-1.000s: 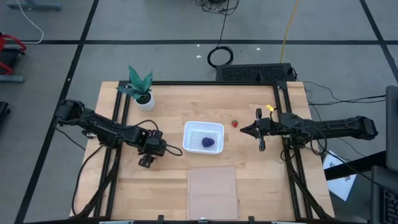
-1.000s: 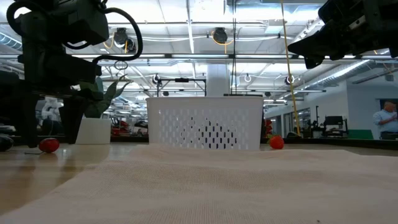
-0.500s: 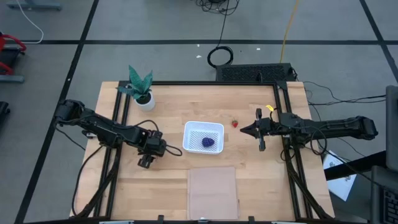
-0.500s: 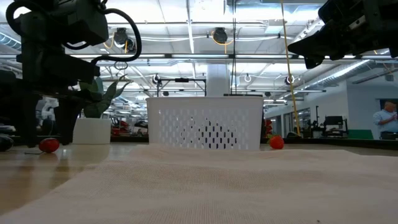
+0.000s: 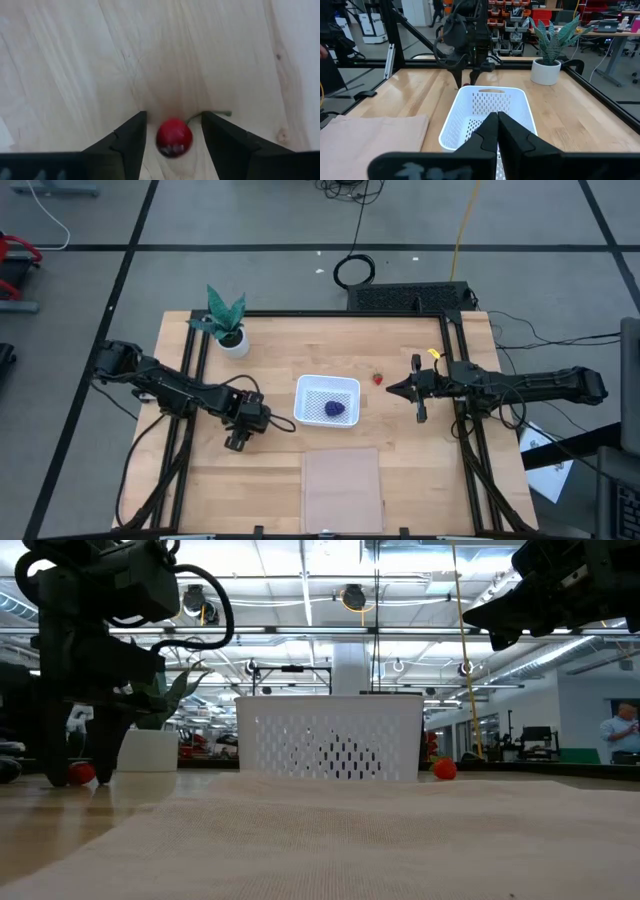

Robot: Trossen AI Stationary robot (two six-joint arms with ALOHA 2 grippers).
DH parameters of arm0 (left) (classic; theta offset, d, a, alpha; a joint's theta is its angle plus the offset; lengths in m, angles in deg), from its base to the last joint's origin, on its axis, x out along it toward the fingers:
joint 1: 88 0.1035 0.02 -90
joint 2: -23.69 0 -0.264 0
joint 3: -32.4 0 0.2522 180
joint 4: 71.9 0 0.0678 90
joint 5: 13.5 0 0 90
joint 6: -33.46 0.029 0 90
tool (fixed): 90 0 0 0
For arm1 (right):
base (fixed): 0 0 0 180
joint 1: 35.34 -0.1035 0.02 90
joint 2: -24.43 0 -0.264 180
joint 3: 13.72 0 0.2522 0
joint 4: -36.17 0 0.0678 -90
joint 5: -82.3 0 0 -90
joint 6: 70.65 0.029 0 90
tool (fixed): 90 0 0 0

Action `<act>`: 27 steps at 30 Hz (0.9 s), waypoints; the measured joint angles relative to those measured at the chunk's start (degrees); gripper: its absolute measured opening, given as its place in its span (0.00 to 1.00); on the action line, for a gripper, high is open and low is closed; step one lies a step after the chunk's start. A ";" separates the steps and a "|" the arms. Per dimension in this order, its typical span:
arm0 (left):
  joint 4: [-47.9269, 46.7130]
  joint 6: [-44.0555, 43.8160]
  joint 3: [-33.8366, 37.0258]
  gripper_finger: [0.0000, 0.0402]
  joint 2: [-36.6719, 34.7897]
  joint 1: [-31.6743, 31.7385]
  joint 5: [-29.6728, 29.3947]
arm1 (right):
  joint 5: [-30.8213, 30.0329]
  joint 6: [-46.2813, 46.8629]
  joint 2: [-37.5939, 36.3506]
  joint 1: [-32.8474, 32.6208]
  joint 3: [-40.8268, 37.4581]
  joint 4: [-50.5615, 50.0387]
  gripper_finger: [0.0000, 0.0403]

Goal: Pick and placing Produce into tupperware
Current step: Put the red cherry into the white bin

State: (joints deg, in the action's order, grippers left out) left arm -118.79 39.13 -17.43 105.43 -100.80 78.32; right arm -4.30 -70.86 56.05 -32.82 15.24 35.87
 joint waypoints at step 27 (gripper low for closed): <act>-0.15 0.00 0.15 0.10 -0.10 0.04 -0.11 | 0.02 -0.02 0.00 0.00 0.00 0.01 0.00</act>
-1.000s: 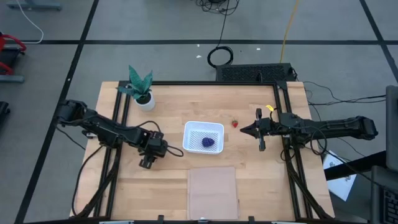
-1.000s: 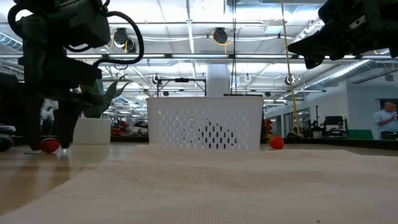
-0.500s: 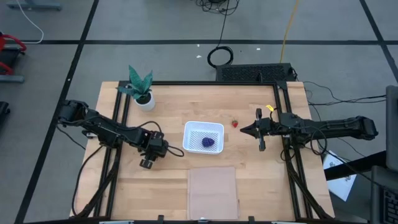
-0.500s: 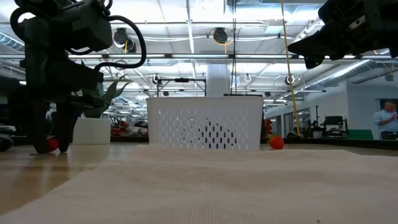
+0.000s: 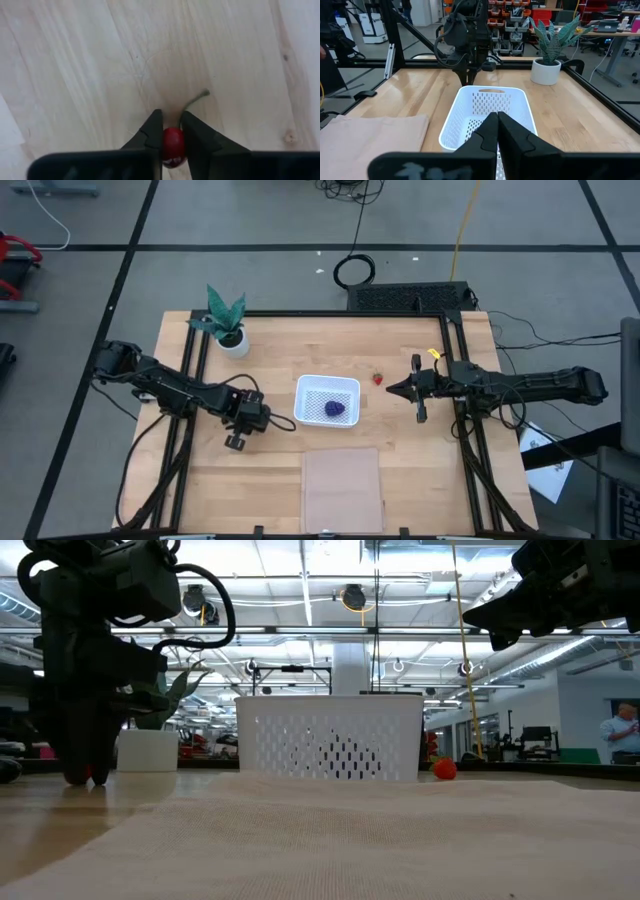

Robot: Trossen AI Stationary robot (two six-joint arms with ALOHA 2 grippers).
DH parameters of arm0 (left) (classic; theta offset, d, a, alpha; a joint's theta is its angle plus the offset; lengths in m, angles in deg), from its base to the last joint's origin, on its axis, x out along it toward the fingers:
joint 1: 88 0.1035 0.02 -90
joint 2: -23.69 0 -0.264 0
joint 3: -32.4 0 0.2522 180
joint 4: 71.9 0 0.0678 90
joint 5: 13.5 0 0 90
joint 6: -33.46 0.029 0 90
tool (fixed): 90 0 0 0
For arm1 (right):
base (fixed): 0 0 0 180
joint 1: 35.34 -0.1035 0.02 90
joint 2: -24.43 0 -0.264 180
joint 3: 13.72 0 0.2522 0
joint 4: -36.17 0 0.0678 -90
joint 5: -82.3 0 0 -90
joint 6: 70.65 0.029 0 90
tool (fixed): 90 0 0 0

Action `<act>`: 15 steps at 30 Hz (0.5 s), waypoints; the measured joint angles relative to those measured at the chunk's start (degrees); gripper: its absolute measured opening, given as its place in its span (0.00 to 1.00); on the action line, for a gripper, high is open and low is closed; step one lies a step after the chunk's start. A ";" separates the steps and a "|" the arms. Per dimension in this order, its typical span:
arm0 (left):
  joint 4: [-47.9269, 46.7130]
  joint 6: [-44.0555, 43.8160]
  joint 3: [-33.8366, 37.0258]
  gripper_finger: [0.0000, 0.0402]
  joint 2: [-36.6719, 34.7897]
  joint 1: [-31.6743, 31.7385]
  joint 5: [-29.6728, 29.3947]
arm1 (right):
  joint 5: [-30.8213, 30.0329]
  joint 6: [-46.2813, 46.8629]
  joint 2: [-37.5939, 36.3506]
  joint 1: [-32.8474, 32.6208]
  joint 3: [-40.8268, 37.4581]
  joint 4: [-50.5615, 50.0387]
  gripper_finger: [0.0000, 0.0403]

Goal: Pick and placing Produce into tupperware
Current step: Put the red cherry into the white bin

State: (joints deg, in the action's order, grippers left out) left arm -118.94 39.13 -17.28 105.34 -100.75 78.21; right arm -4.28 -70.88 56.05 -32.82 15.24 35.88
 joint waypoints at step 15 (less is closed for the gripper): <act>-7.56 3.55 -5.98 0.02 0.17 -0.13 -2.90 | -0.01 -0.01 0.00 0.00 0.00 0.00 0.00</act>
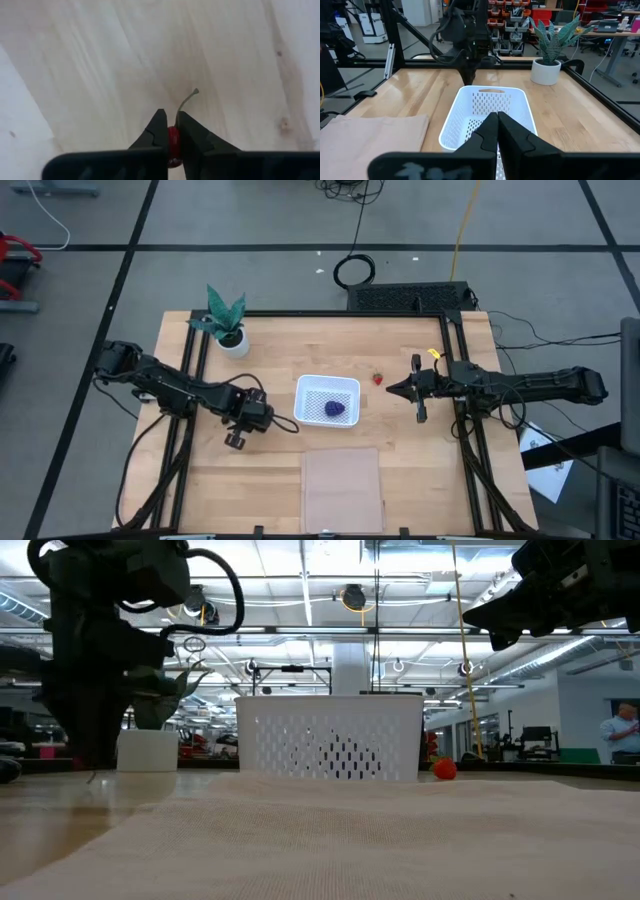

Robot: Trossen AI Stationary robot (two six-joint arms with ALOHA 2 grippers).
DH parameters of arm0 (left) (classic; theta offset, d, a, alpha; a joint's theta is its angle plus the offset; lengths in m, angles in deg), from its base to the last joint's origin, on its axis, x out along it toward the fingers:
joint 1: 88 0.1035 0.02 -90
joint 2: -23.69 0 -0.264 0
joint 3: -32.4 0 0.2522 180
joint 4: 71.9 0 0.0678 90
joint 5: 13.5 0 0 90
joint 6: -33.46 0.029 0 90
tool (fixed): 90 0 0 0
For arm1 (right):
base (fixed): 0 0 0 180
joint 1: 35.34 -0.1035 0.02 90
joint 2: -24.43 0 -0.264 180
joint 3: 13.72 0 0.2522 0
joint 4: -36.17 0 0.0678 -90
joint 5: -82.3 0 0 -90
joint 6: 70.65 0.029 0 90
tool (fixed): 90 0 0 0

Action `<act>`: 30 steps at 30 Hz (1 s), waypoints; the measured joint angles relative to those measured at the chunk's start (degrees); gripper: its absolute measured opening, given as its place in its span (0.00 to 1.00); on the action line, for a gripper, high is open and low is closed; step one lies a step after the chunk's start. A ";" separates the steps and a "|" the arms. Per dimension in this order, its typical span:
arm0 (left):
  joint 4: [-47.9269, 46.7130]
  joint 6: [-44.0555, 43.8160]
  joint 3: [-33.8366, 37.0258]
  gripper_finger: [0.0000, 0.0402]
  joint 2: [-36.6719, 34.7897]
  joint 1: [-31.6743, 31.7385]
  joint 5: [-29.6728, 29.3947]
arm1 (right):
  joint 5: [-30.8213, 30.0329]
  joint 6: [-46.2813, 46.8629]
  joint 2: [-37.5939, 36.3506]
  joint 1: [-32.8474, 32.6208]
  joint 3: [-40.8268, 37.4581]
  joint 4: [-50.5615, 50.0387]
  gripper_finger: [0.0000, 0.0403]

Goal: Pick and placing Produce into tupperware
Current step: Put the red cherry into the white bin

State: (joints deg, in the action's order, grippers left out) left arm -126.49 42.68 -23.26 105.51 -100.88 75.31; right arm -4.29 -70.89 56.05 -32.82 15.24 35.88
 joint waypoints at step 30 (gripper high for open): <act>-16.69 7.85 -23.48 0.02 -0.13 9.74 -3.39 | 0.01 0.01 0.01 0.00 0.00 0.00 0.00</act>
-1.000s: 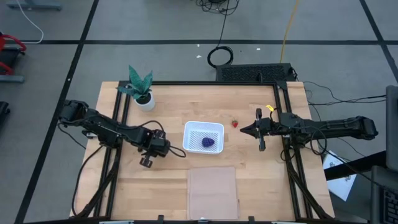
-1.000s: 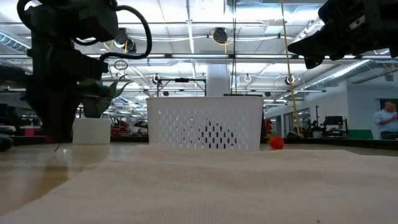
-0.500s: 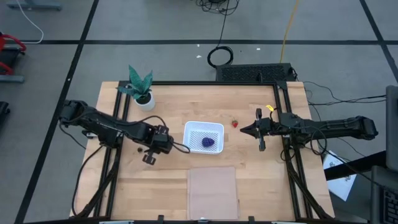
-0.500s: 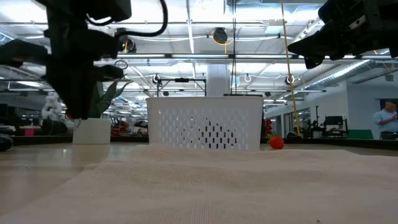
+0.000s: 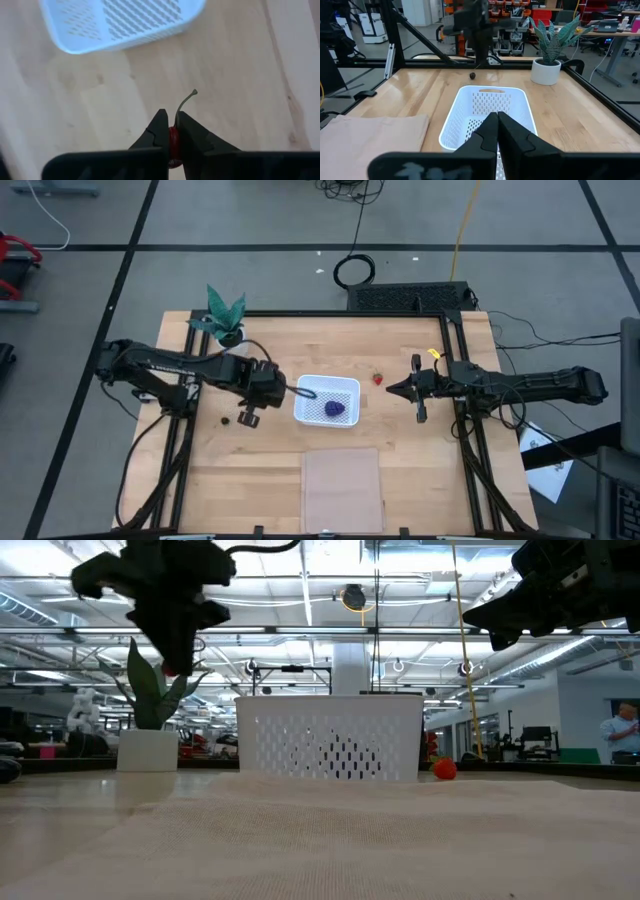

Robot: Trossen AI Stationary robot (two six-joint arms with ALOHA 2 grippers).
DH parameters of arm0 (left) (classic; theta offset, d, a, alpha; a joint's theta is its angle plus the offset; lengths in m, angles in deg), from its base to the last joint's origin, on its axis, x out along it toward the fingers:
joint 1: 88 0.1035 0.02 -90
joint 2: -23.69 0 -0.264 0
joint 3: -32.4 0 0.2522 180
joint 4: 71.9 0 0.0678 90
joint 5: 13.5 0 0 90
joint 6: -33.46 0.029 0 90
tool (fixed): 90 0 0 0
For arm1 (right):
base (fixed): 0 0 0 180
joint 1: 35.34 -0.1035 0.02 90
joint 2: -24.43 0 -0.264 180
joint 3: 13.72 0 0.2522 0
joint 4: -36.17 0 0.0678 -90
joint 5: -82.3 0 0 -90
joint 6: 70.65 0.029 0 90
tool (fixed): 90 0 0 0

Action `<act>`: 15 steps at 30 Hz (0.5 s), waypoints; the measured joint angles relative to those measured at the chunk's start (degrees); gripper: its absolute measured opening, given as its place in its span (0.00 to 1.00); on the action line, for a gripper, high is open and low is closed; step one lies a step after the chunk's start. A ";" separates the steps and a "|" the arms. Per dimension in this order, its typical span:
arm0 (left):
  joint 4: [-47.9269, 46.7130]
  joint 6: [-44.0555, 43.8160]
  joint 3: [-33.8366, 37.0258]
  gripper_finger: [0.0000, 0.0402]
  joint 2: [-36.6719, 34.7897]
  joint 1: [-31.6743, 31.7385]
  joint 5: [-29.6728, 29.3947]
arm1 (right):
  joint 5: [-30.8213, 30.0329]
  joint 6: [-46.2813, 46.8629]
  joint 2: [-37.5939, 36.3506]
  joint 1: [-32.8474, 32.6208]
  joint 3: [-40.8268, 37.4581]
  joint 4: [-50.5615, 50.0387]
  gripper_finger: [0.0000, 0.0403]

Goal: Pick and placing Produce into tupperware
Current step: Put the red cherry into the white bin

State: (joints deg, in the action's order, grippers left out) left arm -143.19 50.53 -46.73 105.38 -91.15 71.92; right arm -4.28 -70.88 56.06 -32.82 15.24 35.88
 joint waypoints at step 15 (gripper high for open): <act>4.12 -2.28 -2.61 0.07 0.00 5.27 -0.01 | 0.01 -0.19 0.00 0.00 0.00 0.00 0.00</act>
State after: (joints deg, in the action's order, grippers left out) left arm -139.07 48.25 -49.34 105.38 -85.88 71.91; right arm -4.27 -71.07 56.06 -32.82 15.24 35.88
